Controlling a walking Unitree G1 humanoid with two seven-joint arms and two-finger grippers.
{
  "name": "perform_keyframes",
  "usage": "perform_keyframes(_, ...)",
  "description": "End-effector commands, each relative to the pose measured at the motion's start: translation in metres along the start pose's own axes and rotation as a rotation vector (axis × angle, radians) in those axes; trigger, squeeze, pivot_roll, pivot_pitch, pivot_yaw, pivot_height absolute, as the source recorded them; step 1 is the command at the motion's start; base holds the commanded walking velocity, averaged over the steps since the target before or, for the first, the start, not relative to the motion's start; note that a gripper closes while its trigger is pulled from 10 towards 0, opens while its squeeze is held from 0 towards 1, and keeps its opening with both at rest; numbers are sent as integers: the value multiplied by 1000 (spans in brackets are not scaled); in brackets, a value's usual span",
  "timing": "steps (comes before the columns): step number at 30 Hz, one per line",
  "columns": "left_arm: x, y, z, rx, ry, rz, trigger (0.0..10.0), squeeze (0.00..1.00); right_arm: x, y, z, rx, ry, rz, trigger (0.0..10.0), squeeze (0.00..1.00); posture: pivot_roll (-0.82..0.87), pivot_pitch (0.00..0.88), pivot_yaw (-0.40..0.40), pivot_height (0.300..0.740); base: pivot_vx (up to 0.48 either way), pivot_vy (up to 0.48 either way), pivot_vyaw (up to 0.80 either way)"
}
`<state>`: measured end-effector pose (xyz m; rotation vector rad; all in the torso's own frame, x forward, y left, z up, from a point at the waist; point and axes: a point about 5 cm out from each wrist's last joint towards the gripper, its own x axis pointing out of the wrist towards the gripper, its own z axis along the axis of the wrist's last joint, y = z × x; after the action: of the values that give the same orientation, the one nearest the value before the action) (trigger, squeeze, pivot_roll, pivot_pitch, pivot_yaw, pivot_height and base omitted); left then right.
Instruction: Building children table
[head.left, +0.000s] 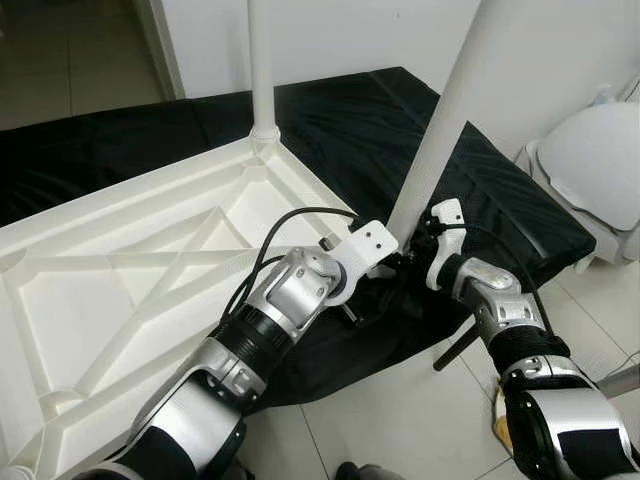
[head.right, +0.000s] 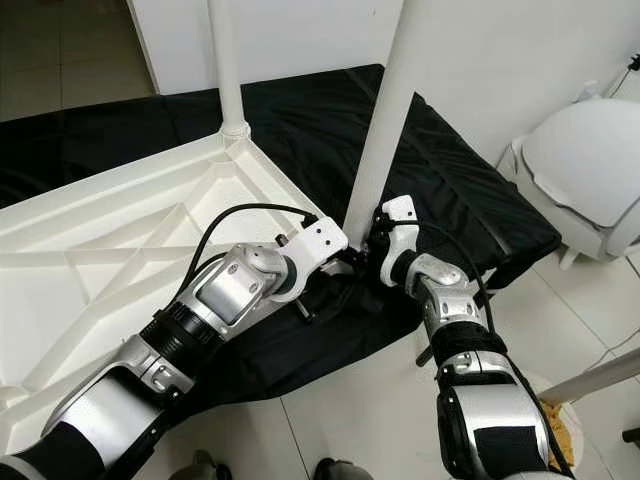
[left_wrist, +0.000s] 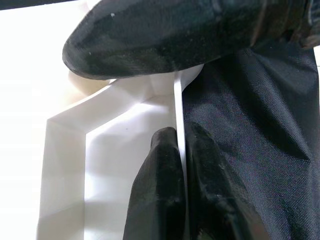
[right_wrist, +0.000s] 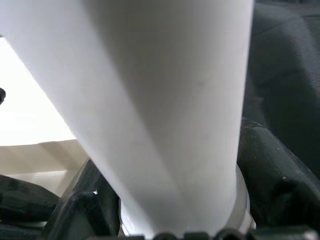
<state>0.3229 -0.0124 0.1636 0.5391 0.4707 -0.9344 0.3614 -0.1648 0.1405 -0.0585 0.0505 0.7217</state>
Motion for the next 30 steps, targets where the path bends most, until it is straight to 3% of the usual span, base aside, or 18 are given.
perform_keyframes(1,-1,-1,7,39,-17,18,10000,0,-1,7,-16,53,36,0,0,0,-71,62,0,740,0,0,0)
perform_keyframes(3,-1,-1,7,38,-19,18,10000,0,3,14,-18,68,10,-91,0,0,-75,58,-5,740,0,0,0)
perform_keyframes(7,-1,-2,7,38,-19,18,10000,0,5,17,-19,75,0,-134,0,0,-74,57,-6,740,0,0,0)
perform_keyframes(10,-1,-3,7,38,-20,17,10000,0,8,24,-18,95,-37,-238,0,0,-75,53,-11,740,0,0,0)
perform_keyframes(12,0,-3,7,38,-20,17,10000,0,10,26,-21,140,-41,-362,0,0,-74,49,-15,740,0,0,0)
perform_keyframes(13,0,-3,7,38,-20,17,10000,0,10,26,-21,140,-41,-362,0,0,-74,49,-15,740,0,0,0)
perform_keyframes(15,0,-4,7,38,-19,15,10000,0,9,26,-21,143,-42,-525,0,0,-73,48,-17,740,0,0,0)
perform_keyframes(17,0,-4,6,38,-19,15,10000,0,8,26,-21,135,-41,-577,0,0,-73,45,-16,740,0,0,0)
perform_keyframes(18,0,-5,6,39,-18,13,10000,0,5,25,-24,119,-24,-694,0,0,-72,43,-18,740,0,0,0)
perform_keyframes(19,0,-5,6,39,-18,12,10000,0,4,25,-25,129,-21,-733,0,0,-73,40,-19,740,0,0,0)
perform_keyframes(24,0,-6,6,39,-18,12,10000,0,3,28,-25,155,-21,-842,0,0,-72,38,-21,740,0,0,0)
perform_keyframes(26,0,-6,6,37,-17,14,10000,0,5,34,-26,192,-20,-951,0,0,-69,37,-24,740,0,0,0)
perform_keyframes(30,1,-7,6,37,-18,13,10000,0,8,38,-22,184,-30,-949,0,0,-70,38,-26,740,0,0,0)
